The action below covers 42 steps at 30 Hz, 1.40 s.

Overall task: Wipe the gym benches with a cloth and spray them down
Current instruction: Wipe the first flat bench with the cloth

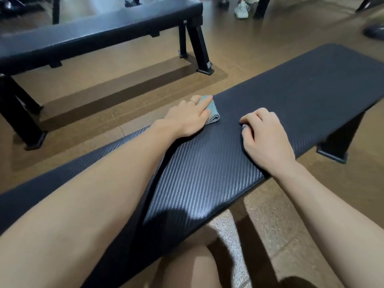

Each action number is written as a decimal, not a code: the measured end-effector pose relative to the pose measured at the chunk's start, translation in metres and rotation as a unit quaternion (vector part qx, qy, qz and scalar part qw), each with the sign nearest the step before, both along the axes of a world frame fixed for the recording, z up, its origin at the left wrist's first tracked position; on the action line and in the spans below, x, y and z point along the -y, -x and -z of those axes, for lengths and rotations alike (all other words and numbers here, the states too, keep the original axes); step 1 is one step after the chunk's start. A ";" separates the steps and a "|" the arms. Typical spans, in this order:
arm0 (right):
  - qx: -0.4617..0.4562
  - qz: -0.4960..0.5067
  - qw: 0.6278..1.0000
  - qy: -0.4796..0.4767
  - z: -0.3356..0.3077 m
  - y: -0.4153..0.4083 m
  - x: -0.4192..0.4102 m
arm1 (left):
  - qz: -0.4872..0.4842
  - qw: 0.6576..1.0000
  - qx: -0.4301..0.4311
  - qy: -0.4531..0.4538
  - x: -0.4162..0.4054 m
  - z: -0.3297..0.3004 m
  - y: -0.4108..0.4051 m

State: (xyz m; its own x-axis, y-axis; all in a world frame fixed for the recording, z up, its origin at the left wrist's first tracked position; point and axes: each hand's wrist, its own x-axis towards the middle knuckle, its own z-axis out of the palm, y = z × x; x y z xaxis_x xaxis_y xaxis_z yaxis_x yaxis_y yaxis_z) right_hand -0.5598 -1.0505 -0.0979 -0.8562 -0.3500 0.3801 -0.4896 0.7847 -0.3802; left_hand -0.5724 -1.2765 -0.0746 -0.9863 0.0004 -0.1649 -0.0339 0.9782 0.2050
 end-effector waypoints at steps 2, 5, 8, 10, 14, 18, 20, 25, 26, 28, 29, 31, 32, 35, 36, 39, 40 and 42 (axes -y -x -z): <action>0.003 0.004 1.000 0.000 0.001 -0.001 -0.002 | 0.000 1.000 -0.005 -0.003 0.007 -0.001 -0.013; 0.003 -0.010 1.000 -0.005 0.001 -0.001 -0.003 | -0.020 1.000 -0.020 -0.003 0.039 0.001 -0.052; 0.005 -0.012 1.000 -0.010 0.000 -0.001 -0.003 | -0.054 0.998 -0.015 -0.006 0.081 -0.002 -0.109; -0.004 -0.009 1.000 -0.019 0.000 -0.001 -0.002 | -0.081 0.997 -0.006 -0.005 0.091 -0.003 -0.127; -0.013 -0.005 0.999 -0.037 -0.001 -0.001 0.000 | -0.118 0.993 -0.011 0.007 0.058 -0.002 -0.091; -0.023 -0.004 0.999 -0.041 0.001 0.000 -0.002 | -0.113 0.993 -0.017 0.009 0.010 0.007 -0.020; -0.023 -0.004 0.999 -0.047 0.002 0.002 -0.002 | -0.116 0.993 -0.021 0.013 -0.011 0.008 0.004; 0.006 -0.064 0.997 -0.033 -0.003 0.010 -0.014 | -0.105 0.994 -0.036 0.024 -0.014 0.005 -0.012; 0.004 -0.088 0.995 -0.038 -0.005 0.013 -0.021 | -0.106 0.994 -0.034 0.020 -0.006 0.004 -0.022; -0.037 -0.110 0.991 -0.061 -0.009 0.025 -0.040 | -0.128 0.991 -0.024 0.015 0.013 0.003 -0.042; -0.058 -0.103 0.991 -0.068 -0.010 0.035 -0.051 | -0.148 0.989 -0.018 0.013 0.020 0.002 -0.050; -0.072 -0.062 0.993 -0.073 -0.009 0.059 -0.071 | -0.184 0.982 -0.015 0.025 0.024 0.004 -0.058; -0.058 -0.036 0.996 -0.063 -0.008 0.070 -0.078 | -0.196 0.980 -0.015 0.040 0.019 0.005 -0.057; -0.014 0.010 1.000 -0.015 -0.006 0.080 -0.080 | -0.206 0.977 -0.018 0.057 -0.011 0.005 -0.038; -0.018 0.010 1.000 -0.020 -0.005 0.078 -0.078 | -0.203 0.977 -0.020 0.059 -0.022 0.005 -0.026; -0.022 -0.001 0.999 -0.039 -0.002 0.075 -0.080 | -0.189 0.980 -0.023 0.066 -0.058 0.007 0.020; -0.018 -0.002 0.999 -0.037 -0.002 0.077 -0.081 | -0.186 0.980 -0.024 0.066 -0.070 0.007 0.035; -0.017 -0.005 0.999 -0.038 -0.002 0.078 -0.084 | -0.185 0.980 -0.026 0.068 -0.087 0.007 0.054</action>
State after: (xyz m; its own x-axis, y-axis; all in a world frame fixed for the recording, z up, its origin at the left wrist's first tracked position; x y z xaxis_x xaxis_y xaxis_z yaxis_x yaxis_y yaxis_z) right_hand -0.6378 -0.9669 -0.0957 -0.8397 -0.3879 0.3801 -0.5093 0.8055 -0.3031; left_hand -0.6262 -1.1897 -0.0813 -0.9218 -0.3774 -0.0890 -0.3845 0.9194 0.0834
